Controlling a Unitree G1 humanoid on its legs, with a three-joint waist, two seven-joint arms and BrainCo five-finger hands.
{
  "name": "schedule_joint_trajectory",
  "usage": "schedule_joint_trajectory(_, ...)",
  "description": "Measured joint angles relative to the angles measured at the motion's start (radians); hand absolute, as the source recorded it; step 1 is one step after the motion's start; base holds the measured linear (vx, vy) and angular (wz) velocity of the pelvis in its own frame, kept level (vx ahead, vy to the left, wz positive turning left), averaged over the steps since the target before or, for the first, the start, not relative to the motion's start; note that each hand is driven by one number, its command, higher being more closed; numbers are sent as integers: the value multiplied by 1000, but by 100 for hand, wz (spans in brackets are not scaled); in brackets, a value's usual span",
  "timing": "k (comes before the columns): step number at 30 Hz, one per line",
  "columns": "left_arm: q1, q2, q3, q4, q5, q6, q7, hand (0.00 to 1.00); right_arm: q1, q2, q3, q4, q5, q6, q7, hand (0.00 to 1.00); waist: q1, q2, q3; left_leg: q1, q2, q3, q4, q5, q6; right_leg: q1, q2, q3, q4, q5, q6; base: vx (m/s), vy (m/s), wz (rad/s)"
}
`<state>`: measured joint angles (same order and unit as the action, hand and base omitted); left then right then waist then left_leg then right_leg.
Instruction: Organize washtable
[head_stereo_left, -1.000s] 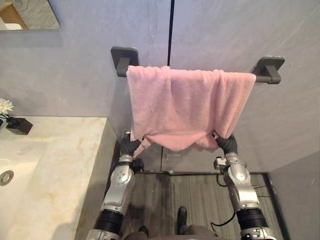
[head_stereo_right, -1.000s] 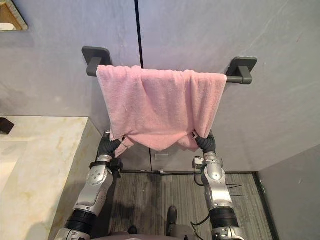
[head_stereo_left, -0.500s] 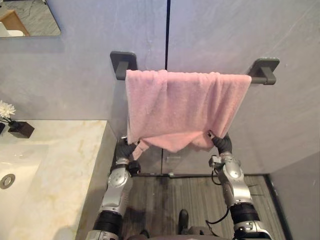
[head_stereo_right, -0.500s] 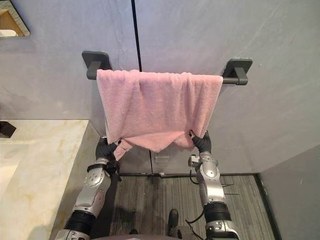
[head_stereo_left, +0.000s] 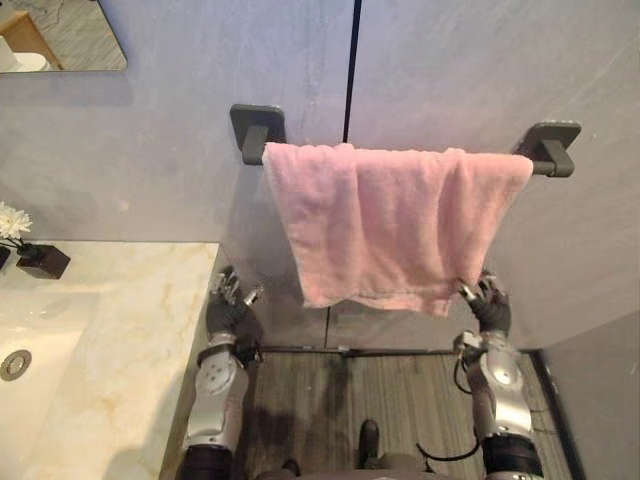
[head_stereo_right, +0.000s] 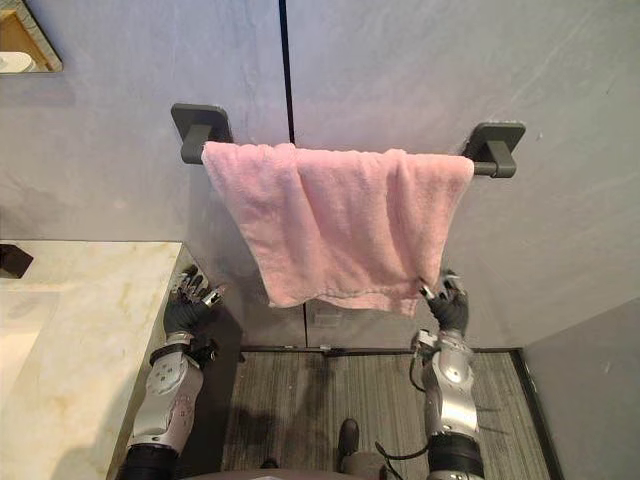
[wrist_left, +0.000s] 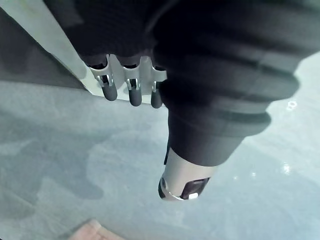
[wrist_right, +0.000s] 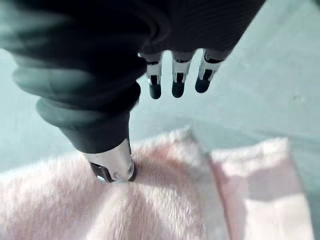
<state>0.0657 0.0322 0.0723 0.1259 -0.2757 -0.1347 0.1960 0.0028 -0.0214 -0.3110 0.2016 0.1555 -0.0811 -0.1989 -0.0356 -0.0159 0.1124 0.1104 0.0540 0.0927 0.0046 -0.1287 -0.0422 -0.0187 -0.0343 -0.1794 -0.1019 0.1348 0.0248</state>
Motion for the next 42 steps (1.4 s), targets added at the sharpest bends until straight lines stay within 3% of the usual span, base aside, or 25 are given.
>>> schedule_joint_trajectory(3,6,-21,25,-15,-1,0,0,0,48,6,-38,-79,0,1,-17,0,-5,2,0,9,5,0,4,-2,3,13,4,-1,0,0,0,-52,-7,0)
schedule_joint_trajectory(9,53,-48,104,-227,-27,-2,6,0,75,17,-125,-297,-10,-3,-43,0,-5,4,0,8,16,6,14,-5,5,15,14,2,-4,-1,-8,-48,-12,-2)
schedule_joint_trajectory(14,54,-47,224,-439,-26,-53,66,0,71,11,-181,-511,-24,-54,-64,0,-3,37,-19,8,18,6,14,-4,4,16,18,-3,0,-1,-11,4,8,1)
schedule_joint_trajectory(17,53,-44,243,-550,-27,-93,71,0,42,1,-142,-606,-31,-73,-58,0,-3,48,-29,11,17,6,14,-4,4,20,14,-5,0,0,-11,-2,32,2)
schedule_joint_trajectory(20,47,-6,184,-592,-40,-118,58,0,-5,-48,-17,-665,-30,-96,-10,0,-2,46,-32,25,16,7,14,-4,4,34,14,-5,0,0,-11,-13,7,0)
schedule_joint_trajectory(24,-16,116,1,-588,-118,-118,-56,0,-114,-147,189,-681,1,-115,111,0,10,36,-39,23,16,8,19,-4,4,35,13,-5,0,3,-12,-30,7,1)
schedule_joint_trajectory(25,-59,159,-78,-586,-158,-115,-119,0,-150,-178,257,-679,16,-116,161,0,16,35,-40,22,16,8,22,-4,4,36,13,-5,0,4,-13,-33,16,0)
schedule_joint_trajectory(29,-168,256,-235,-529,-247,-106,-260,0,-233,-263,422,-636,45,-114,273,0,17,36,-40,21,15,7,28,-4,4,38,12,-6,0,9,-16,0,0,0)
schedule_joint_trajectory(31,-188,292,-277,-506,-269,-100,-304,0,-246,-297,464,-616,46,-115,308,0,16,36,-40,21,15,7,29,-3,4,39,12,-7,0,9,-16,0,0,0)
schedule_joint_trajectory(35,-217,445,-423,-462,-301,-72,-418,0,-249,-427,591,-541,47,-107,383,0,11,36,-40,18,14,6,30,-3,4,37,11,-8,-1,11,-15,0,0,0)
schedule_joint_trajectory(38,-218,497,-486,-389,-301,-59,-479,0,-249,-476,646,-465,48,-106,420,0,0,36,-40,4,12,7,33,-3,4,25,9,-7,-4,15,-16,0,0,0)
schedule_joint_trajectory(42,-217,513,-495,-340,-297,-36,-502,0,-236,-506,672,-374,48,-89,439,0,-3,37,-40,1,12,8,36,-3,4,21,9,-6,-4,16,-17,0,0,0)
